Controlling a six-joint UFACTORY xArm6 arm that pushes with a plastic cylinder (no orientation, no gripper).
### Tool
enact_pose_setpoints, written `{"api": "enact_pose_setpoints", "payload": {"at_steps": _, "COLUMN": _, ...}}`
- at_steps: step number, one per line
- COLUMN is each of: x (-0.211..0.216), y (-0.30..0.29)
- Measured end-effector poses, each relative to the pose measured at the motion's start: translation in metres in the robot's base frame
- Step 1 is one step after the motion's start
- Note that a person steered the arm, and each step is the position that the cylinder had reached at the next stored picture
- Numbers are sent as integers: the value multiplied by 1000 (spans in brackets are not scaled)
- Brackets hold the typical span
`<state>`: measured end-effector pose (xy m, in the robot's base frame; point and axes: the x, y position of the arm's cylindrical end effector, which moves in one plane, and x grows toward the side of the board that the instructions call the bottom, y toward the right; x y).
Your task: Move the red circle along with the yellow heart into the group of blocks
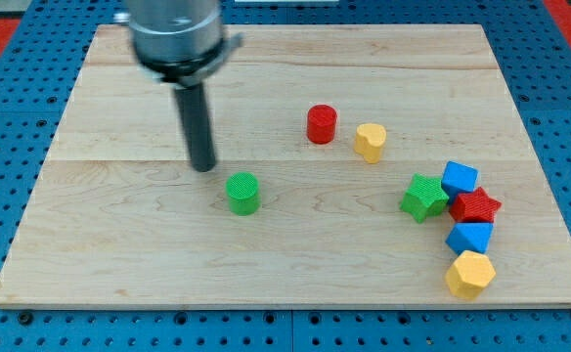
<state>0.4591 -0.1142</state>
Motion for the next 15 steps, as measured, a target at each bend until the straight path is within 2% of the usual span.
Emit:
{"api": "enact_pose_setpoints", "payload": {"at_steps": 1, "x": 50, "y": 74}}
{"api": "enact_pose_setpoints", "payload": {"at_steps": 2, "x": 52, "y": 175}}
{"api": "enact_pose_setpoints", "payload": {"at_steps": 3, "x": 52, "y": 168}}
{"api": "enact_pose_setpoints", "payload": {"at_steps": 4, "x": 33, "y": 98}}
{"api": "enact_pose_setpoints", "payload": {"at_steps": 6, "x": -87, "y": 81}}
{"api": "enact_pose_setpoints", "payload": {"at_steps": 7, "x": -124, "y": 87}}
{"api": "enact_pose_setpoints", "payload": {"at_steps": 9, "x": -36, "y": 214}}
{"api": "enact_pose_setpoints", "payload": {"at_steps": 10, "x": -4, "y": 239}}
{"api": "enact_pose_setpoints", "payload": {"at_steps": 12, "x": -64, "y": 226}}
{"api": "enact_pose_setpoints", "payload": {"at_steps": 13, "x": -65, "y": 282}}
{"api": "enact_pose_setpoints", "payload": {"at_steps": 14, "x": -30, "y": 284}}
{"api": "enact_pose_setpoints", "payload": {"at_steps": 15, "x": -22, "y": 311}}
